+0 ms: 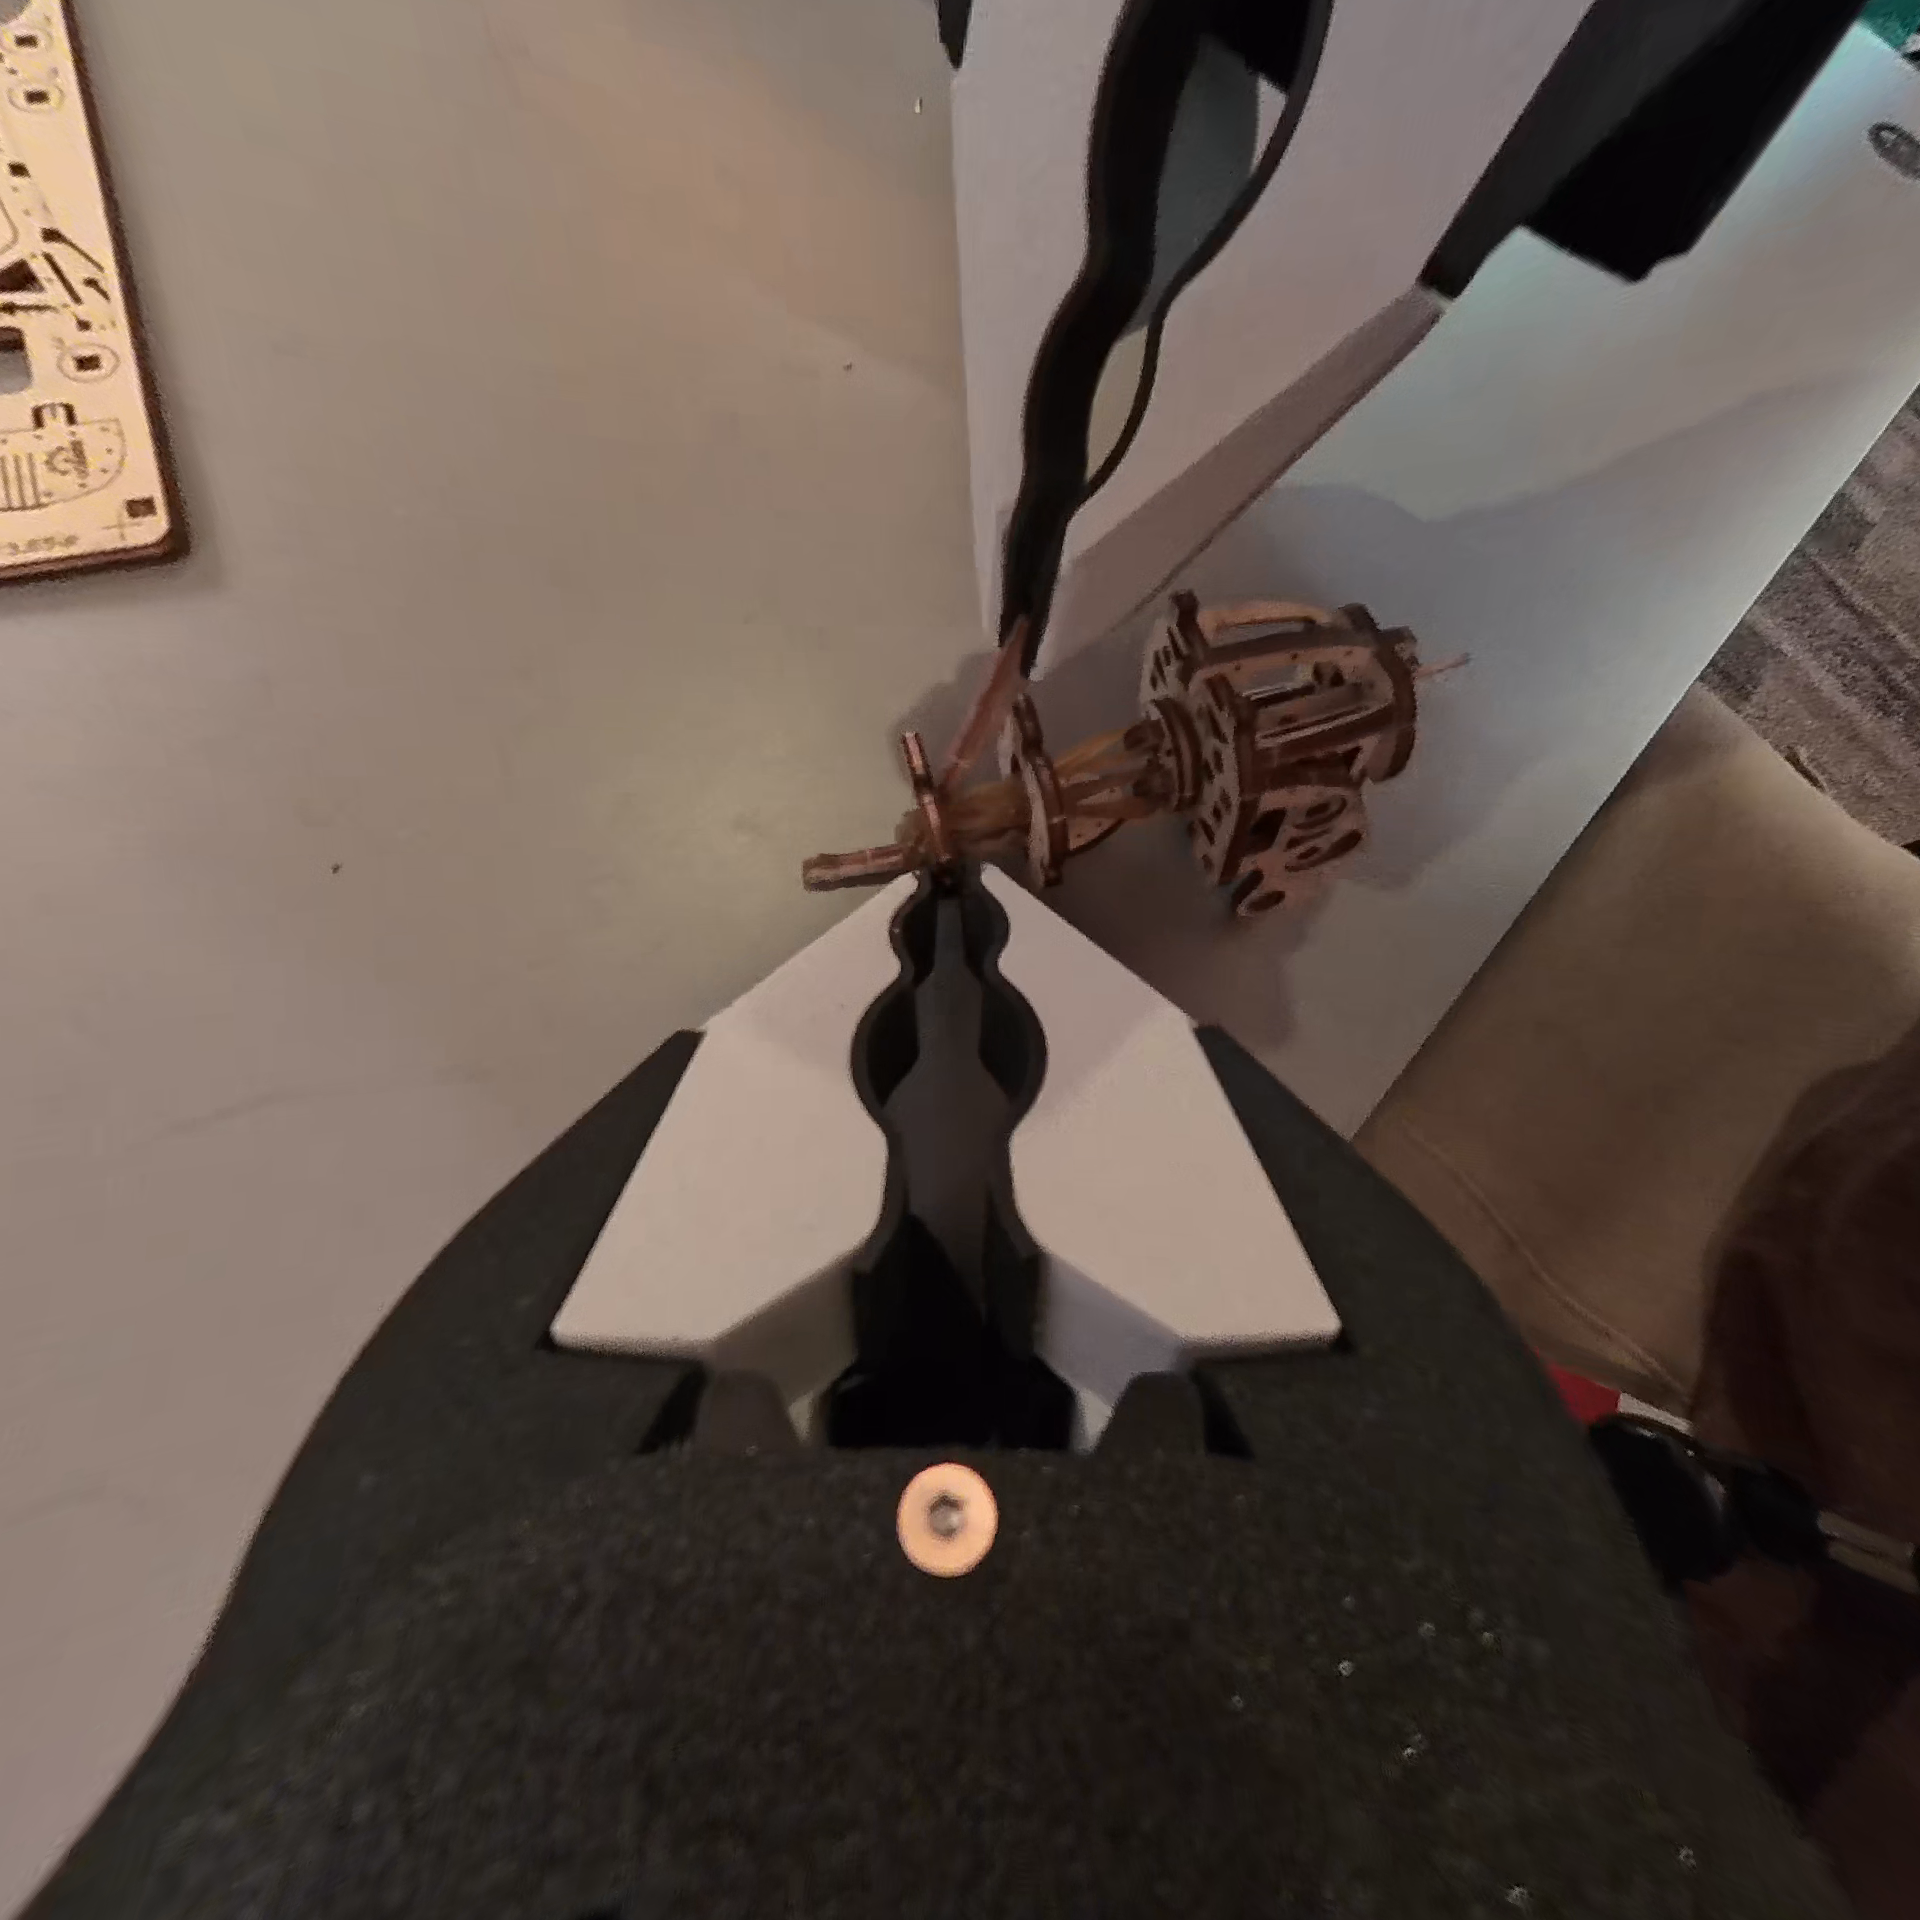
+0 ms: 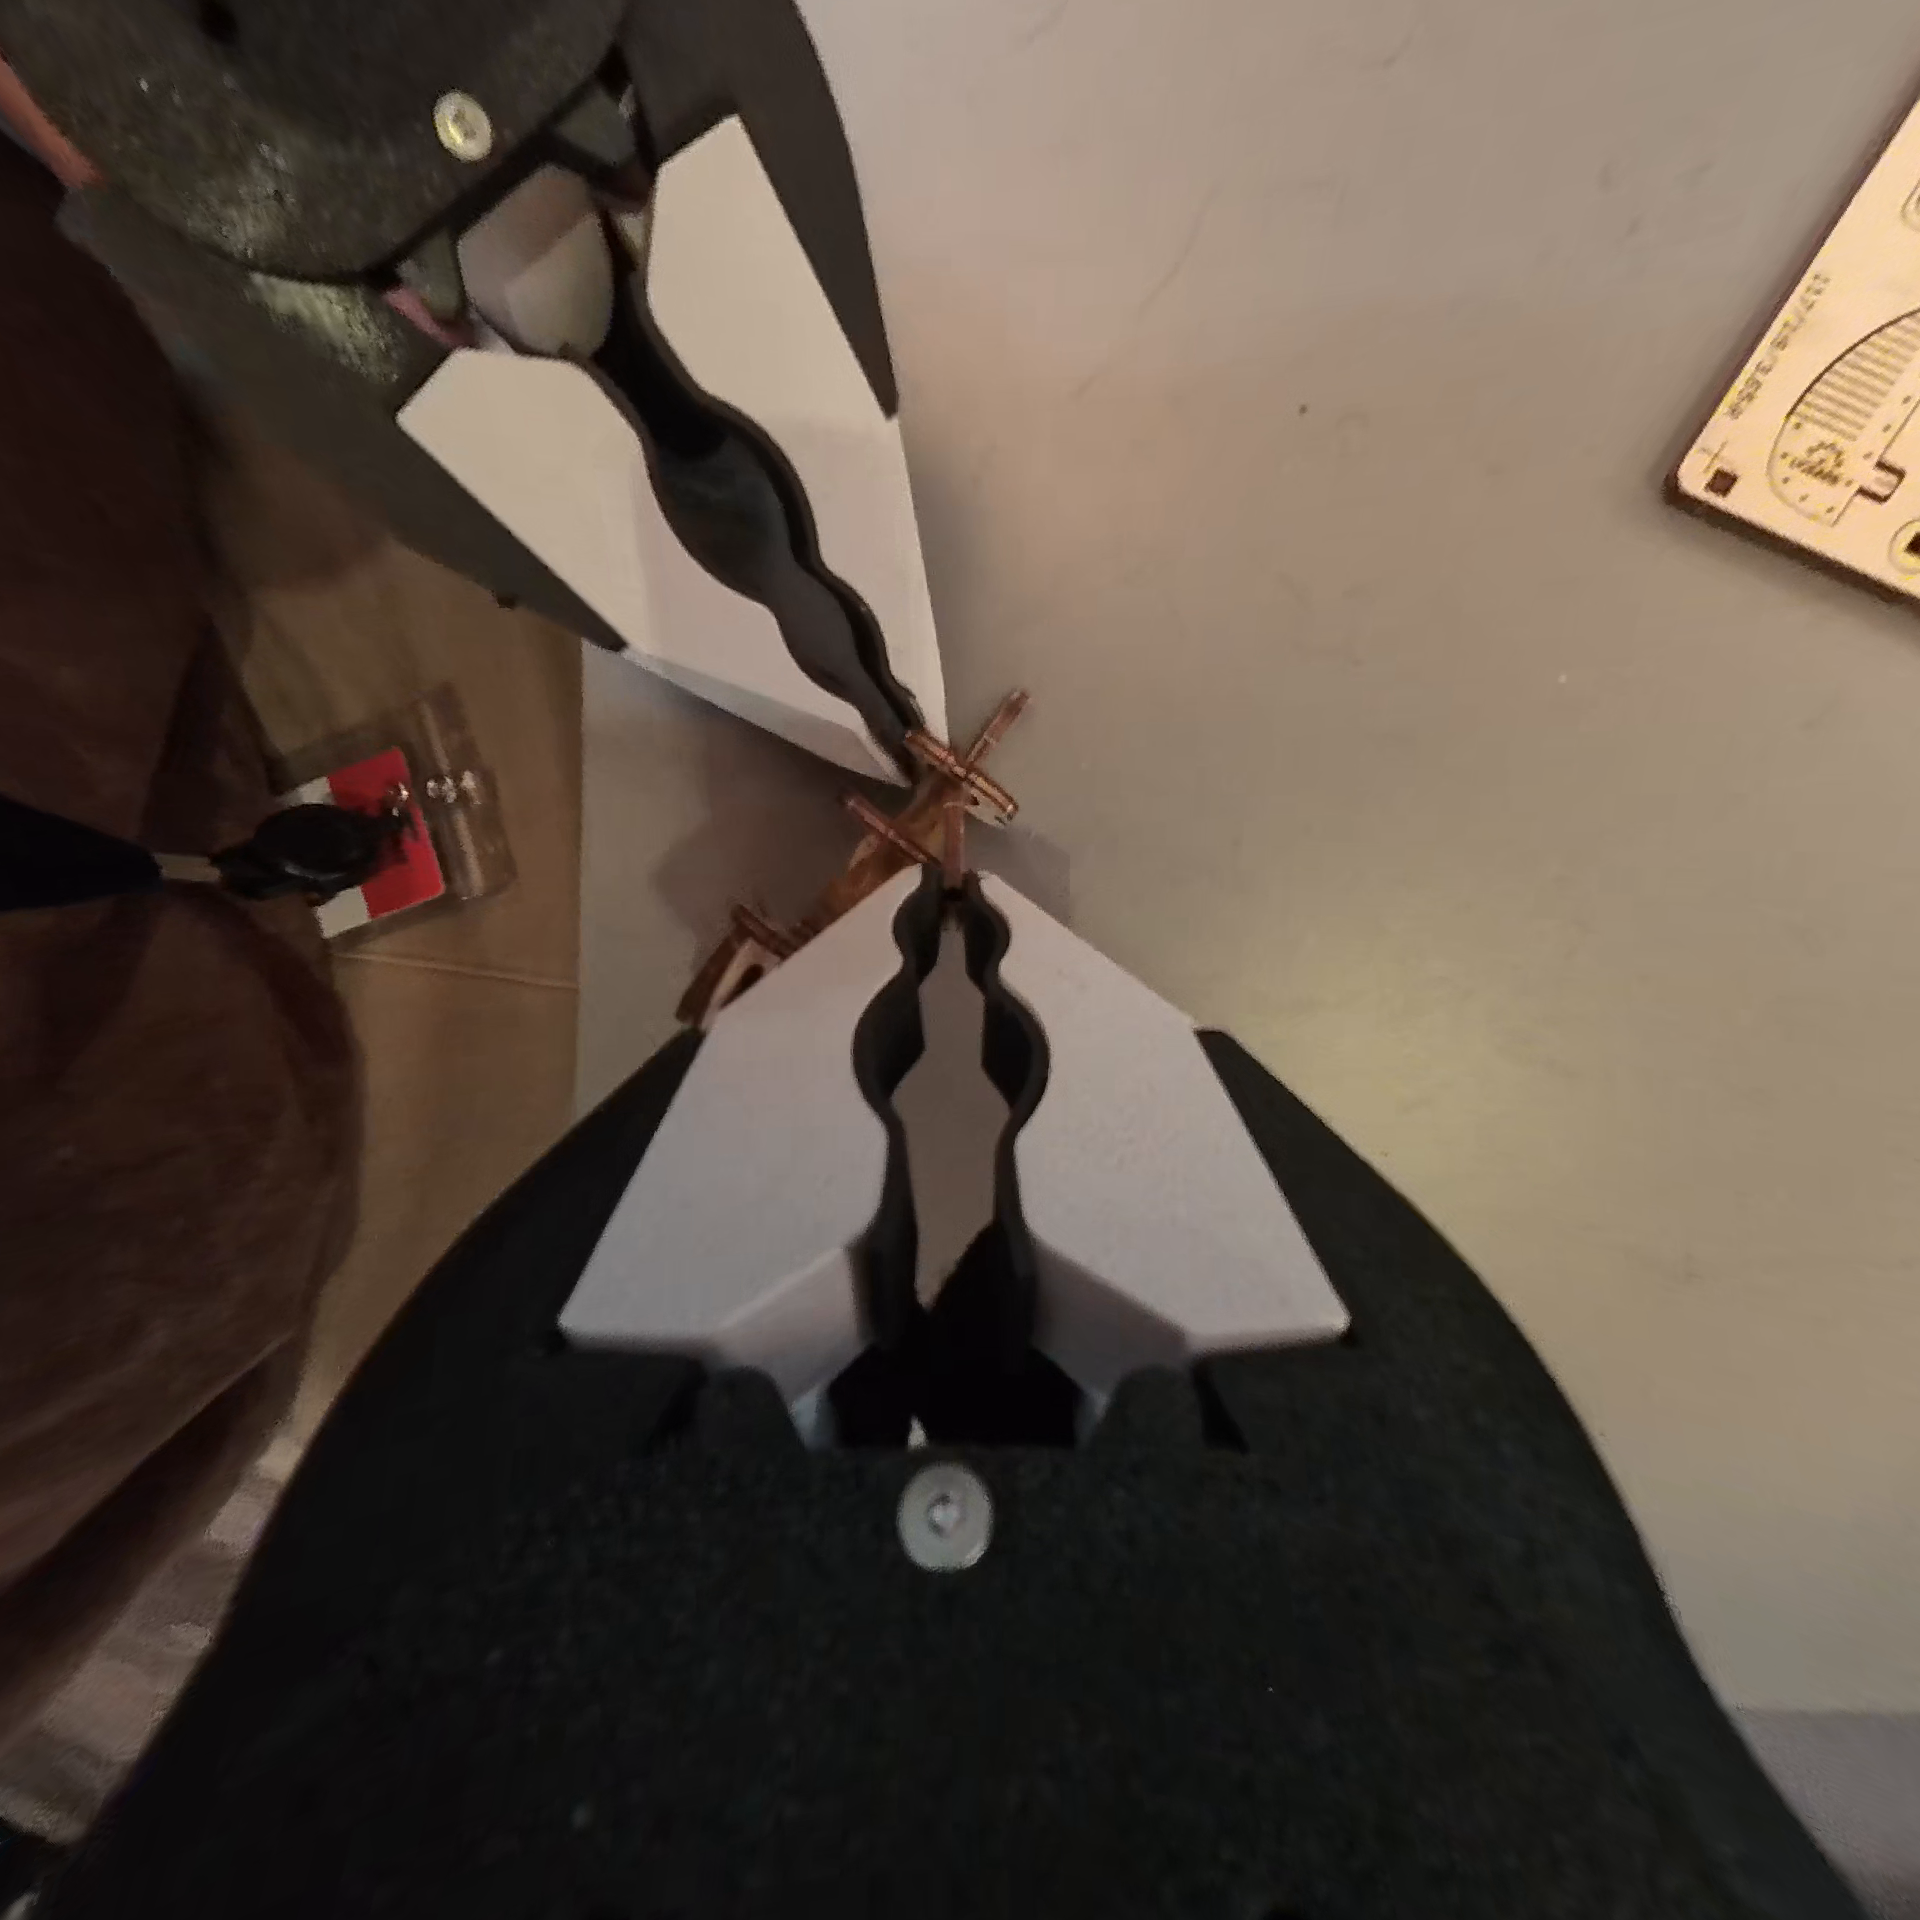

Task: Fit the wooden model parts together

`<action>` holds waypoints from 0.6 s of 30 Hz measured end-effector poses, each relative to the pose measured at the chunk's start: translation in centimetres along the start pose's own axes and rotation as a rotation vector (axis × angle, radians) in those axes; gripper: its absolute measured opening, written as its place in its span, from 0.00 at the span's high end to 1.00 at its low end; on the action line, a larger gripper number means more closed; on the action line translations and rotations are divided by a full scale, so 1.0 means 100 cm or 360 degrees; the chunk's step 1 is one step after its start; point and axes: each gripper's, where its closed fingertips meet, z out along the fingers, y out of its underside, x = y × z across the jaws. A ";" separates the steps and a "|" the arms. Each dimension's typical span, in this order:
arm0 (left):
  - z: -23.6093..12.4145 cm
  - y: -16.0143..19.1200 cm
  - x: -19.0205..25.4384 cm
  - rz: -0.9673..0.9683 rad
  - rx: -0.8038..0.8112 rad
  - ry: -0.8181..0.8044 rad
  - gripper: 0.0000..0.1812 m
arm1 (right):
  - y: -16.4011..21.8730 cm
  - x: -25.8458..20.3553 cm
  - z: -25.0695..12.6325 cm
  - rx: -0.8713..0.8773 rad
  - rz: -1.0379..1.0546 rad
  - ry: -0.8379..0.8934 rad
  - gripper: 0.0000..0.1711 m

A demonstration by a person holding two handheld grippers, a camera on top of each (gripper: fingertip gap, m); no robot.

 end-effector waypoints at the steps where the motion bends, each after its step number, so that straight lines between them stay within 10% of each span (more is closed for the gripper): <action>1: 0.001 0.000 0.002 -0.0013 0.0006 0.0012 0.99 | -0.001 -0.001 -0.001 0.0011 0.0023 -0.0026 0.99; 18: 0.010 -0.007 0.022 -0.0138 0.0053 0.0193 0.95 | 0.012 0.005 0.003 -0.0094 0.0370 -0.0544 0.98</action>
